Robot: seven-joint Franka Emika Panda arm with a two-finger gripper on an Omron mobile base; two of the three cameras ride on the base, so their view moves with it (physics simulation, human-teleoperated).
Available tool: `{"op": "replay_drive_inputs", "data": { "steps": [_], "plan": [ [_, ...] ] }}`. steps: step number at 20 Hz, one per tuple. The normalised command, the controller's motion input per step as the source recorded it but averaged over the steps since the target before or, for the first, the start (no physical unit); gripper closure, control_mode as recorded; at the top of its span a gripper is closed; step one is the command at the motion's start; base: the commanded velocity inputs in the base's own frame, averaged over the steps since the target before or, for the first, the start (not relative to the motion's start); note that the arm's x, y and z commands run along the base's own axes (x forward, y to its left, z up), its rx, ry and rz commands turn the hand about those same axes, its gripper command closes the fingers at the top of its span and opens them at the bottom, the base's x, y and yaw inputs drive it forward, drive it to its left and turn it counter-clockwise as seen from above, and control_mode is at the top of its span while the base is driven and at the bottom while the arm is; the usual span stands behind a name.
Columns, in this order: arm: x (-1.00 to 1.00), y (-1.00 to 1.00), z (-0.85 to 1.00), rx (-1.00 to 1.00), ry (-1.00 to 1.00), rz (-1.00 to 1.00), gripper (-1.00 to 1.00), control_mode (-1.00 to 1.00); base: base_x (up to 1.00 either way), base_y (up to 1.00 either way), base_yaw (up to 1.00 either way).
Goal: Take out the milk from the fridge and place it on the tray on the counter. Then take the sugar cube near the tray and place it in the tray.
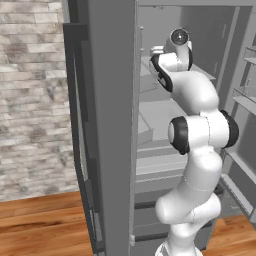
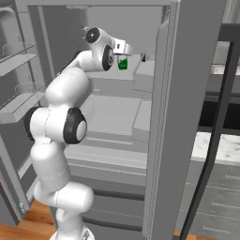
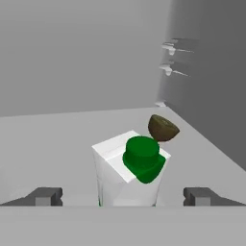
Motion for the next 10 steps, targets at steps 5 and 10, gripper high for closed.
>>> {"op": "replay_drive_inputs", "data": {
  "steps": [5, 10],
  "plan": [
    [0.13, -0.01, -0.07, 0.00, 0.00, 0.00, -1.00, -1.00, 0.00, 0.00, 0.00],
    [0.06, -0.09, -0.07, 0.00, 0.00, 0.00, -1.00, -1.00, 0.00, 0.00, 0.00]
  ]
}}
